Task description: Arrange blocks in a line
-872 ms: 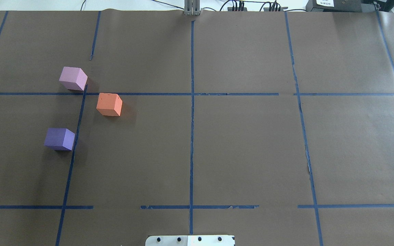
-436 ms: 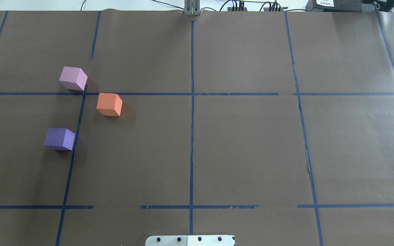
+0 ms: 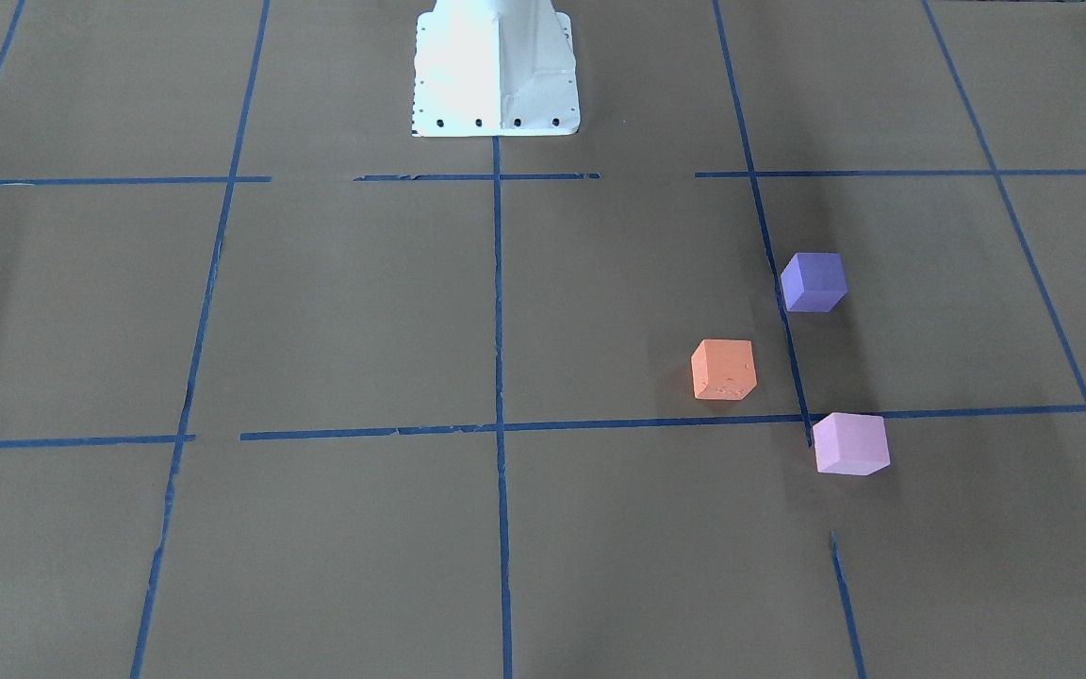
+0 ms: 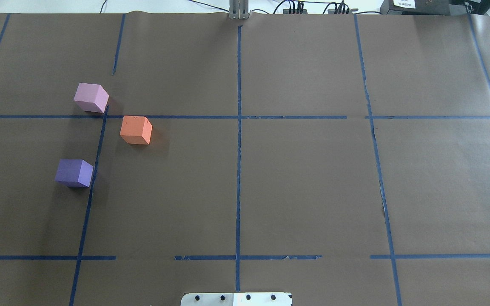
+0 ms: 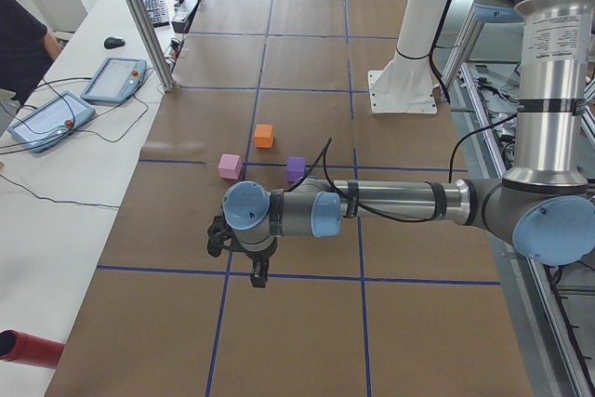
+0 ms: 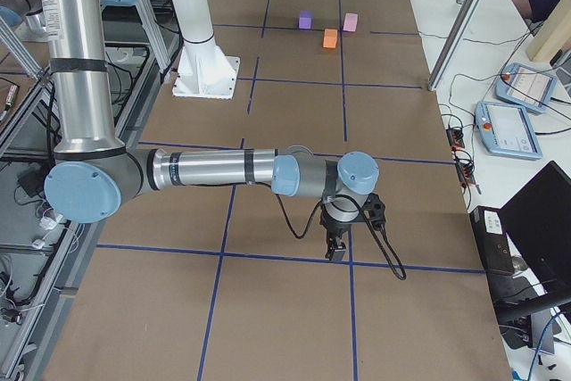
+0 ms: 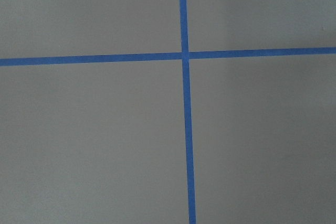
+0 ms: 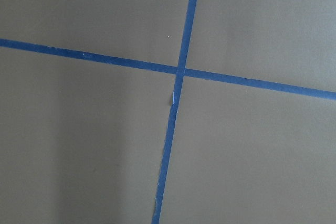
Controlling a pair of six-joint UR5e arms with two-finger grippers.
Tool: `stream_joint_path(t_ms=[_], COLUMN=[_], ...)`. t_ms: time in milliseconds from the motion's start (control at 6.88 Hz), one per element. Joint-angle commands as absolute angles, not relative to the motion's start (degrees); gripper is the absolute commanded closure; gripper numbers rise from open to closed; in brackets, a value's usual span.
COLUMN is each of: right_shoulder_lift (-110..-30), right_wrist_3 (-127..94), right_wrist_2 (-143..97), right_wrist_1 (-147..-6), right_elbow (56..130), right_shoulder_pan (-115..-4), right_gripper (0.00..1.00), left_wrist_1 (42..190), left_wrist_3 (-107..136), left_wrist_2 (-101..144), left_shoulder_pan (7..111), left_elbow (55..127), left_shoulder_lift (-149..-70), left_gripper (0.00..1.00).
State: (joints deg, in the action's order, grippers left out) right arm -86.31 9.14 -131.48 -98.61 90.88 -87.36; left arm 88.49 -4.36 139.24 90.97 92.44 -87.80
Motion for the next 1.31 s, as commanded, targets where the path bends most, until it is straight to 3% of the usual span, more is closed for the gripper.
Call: stream_joint_path(t_ms=[0, 581, 1162], right_shoulder_lift=[-86.31, -86.31, -86.31], right_wrist_3=[9.14, 9.14, 9.14], right_wrist_2=[-131.48, -131.48, -131.48], right_wrist_1=[-98.61, -98.61, -98.61], right_elbow=[90.88, 90.88, 90.88], right_shoulder_pan=[-87.36, -87.36, -87.36], right_gripper=[0.00, 0.00, 0.00], left_wrist_1=[88.42, 88.59, 88.33], left_wrist_3=[-3.96, 0.09, 13.99], left_wrist_2=[139.31, 139.04, 134.67], left_shoulder_pan=[90.97, 88.27, 71.33], left_elbow=[92.46, 96.14, 96.77], left_shoulder_lift=[-87.80, -91.65, -103.94], left_gripper=[0.00, 0.00, 0.00])
